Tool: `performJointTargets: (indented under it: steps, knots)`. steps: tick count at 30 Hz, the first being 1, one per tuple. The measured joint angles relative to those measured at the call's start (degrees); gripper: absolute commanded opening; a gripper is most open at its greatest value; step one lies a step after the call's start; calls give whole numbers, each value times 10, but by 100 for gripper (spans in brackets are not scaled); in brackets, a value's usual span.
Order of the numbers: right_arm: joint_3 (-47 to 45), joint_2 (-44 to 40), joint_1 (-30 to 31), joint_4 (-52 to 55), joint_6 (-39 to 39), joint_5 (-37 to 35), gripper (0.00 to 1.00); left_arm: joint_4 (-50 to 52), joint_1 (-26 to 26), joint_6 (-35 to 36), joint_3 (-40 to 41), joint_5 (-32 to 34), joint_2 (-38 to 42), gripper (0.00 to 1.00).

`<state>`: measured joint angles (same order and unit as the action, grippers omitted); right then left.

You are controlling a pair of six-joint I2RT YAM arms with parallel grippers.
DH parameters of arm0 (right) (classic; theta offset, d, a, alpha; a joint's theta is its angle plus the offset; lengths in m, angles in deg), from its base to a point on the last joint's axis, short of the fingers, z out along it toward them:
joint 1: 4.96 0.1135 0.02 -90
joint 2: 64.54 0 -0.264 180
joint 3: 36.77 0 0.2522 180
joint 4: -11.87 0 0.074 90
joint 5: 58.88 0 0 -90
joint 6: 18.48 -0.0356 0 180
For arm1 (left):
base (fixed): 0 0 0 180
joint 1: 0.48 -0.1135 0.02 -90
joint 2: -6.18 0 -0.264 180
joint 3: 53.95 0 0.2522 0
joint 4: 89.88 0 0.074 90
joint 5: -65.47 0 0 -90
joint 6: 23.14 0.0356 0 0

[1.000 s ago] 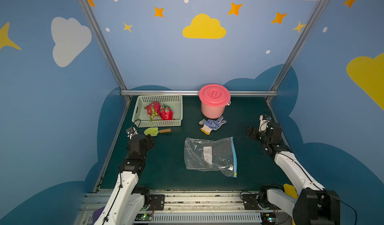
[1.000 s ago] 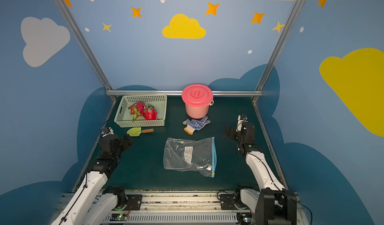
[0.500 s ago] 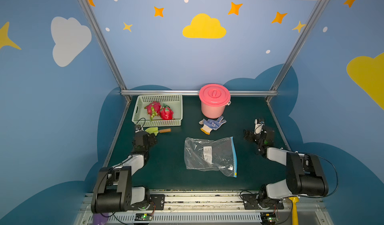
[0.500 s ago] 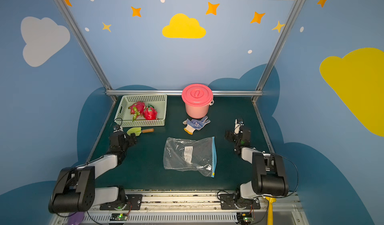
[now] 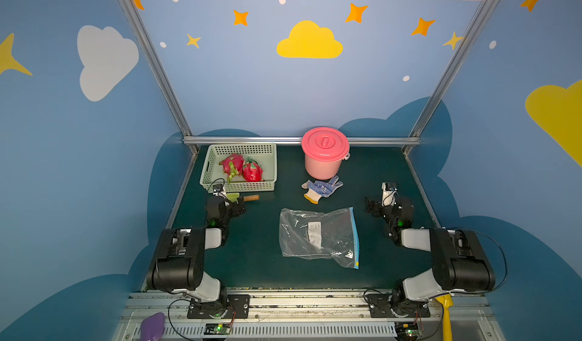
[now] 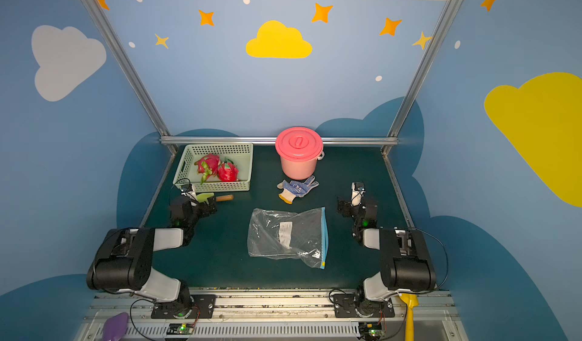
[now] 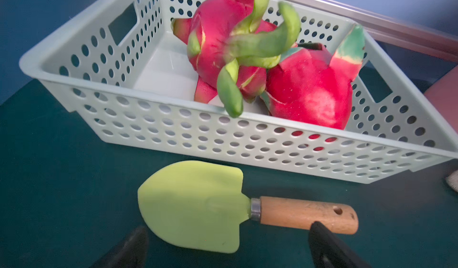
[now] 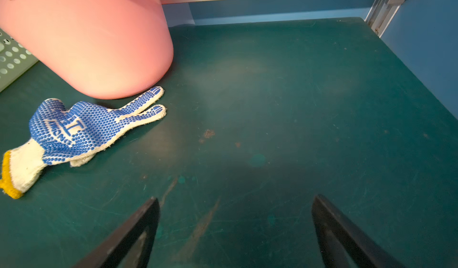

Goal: Open the zip-top bag and take out the dragon fruit
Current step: Reset both arms

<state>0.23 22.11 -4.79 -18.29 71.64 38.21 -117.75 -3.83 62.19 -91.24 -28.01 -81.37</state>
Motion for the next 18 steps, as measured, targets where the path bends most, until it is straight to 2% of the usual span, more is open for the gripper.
performJointTargets:
  steps: [18]
  knots:
    - [0,-2,1,0,3,-5,93,-1,0,2,-4,-1,0,100]
